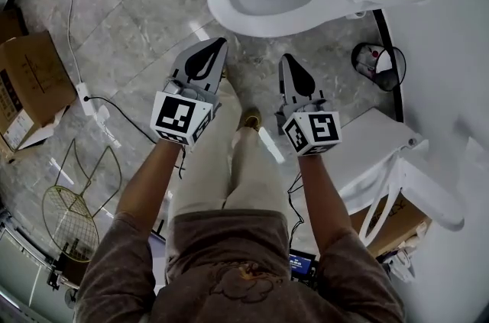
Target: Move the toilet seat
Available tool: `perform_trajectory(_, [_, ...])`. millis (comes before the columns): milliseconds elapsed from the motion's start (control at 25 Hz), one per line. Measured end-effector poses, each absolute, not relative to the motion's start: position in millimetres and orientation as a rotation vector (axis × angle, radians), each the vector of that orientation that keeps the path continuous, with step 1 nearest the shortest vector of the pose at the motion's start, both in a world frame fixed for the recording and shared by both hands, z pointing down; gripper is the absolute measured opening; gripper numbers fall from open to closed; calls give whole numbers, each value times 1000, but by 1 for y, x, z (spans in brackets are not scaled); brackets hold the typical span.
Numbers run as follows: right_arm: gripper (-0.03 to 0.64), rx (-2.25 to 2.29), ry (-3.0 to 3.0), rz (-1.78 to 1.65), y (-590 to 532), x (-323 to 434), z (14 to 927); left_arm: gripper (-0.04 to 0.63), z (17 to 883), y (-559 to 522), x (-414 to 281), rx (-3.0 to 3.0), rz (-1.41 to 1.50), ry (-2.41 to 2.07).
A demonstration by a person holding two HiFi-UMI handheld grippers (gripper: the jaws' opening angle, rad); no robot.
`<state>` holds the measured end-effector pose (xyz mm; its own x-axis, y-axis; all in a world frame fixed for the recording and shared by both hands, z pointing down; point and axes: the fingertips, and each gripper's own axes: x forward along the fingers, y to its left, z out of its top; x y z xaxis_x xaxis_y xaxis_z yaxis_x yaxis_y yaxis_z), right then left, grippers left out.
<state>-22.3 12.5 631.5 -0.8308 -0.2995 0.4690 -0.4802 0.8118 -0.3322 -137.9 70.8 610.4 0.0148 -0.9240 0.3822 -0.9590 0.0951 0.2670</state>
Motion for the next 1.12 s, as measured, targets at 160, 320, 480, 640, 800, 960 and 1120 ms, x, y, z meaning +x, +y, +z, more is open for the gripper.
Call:
perform_trajectory(160, [0, 592, -2592, 632, 13, -26, 651, 9, 633, 70, -139, 1805, 79, -1914])
perform_trajectory(320, [1, 584, -2596, 646, 12, -31, 664, 9, 643, 67, -138, 1780, 44, -1929])
perform_trajectory(480, [123, 573, -2580, 686, 16, -34, 673, 114, 650, 68, -139, 1763, 15, -1902])
perform_trajectory(640, [271, 578, -2579, 765, 16, -35, 681, 226, 663, 68, -140, 1741, -37, -1824])
perform_trajectory(800, [391, 569, -2545, 874, 15, -36, 702, 335, 688, 67, -143, 1696, -63, -1741])
perform_trajectory(960, [396, 568, -2460, 921, 16, -35, 739, 342, 715, 63, -148, 1659, -51, -1707])
perform_trajectory(1120, [396, 575, -2405, 975, 15, -37, 768, 342, 744, 58, -155, 1600, -52, -1691])
